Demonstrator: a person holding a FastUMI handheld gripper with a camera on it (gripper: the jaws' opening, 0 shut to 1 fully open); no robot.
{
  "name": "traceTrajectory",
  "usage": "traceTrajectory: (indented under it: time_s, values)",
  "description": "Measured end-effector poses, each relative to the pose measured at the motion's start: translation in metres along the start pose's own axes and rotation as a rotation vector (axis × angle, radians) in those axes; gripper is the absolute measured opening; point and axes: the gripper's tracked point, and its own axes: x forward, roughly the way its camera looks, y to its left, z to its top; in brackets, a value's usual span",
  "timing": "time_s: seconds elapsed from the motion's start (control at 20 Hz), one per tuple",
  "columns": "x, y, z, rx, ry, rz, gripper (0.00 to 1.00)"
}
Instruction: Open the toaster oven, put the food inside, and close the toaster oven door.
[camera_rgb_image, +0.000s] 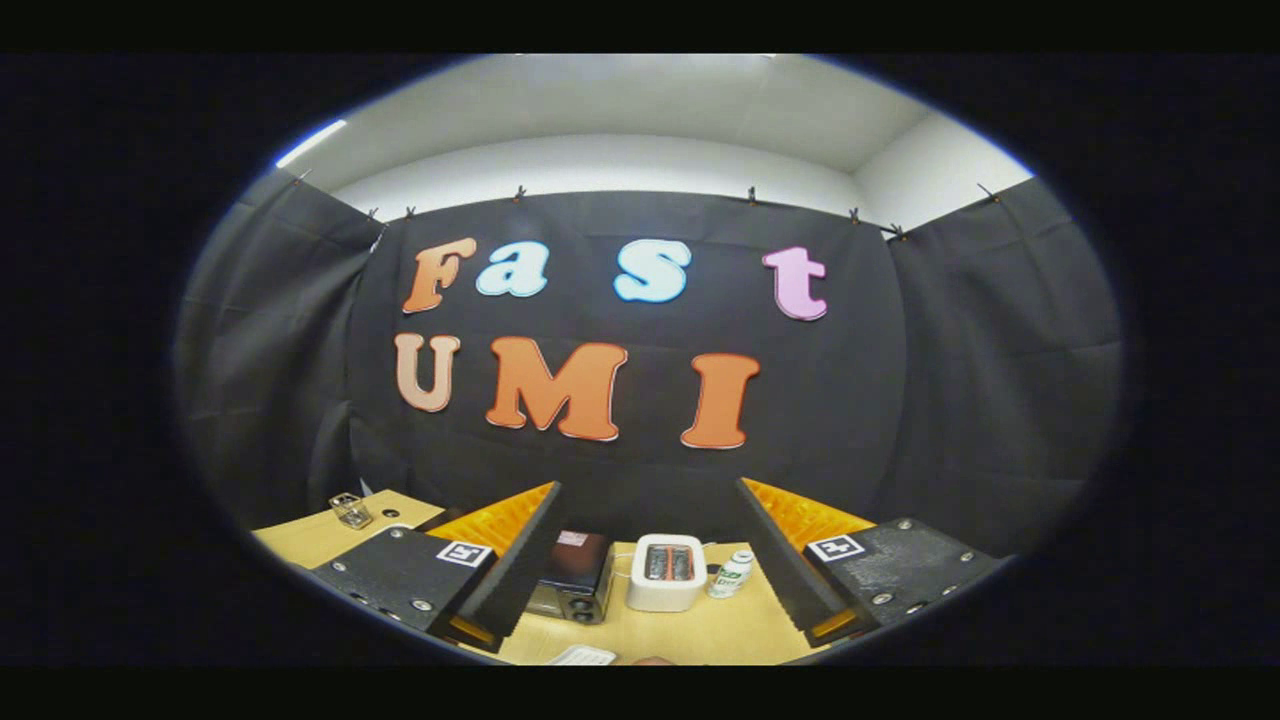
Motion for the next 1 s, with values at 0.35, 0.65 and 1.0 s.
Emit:
traceTrajectory:
  time_s: [0.35, 0.65, 1.0]
  values:
    - [-0.024, -0.022, 0.041, -0.017, -0.101, -0.044, 0.99]
    - [-0.03, -0.026, 0.065, -0.013, -0.162, -0.032, 0.99]
    - [-0.029, -0.025, 0.066, -0.012, -0.173, 0.0, 1.0]
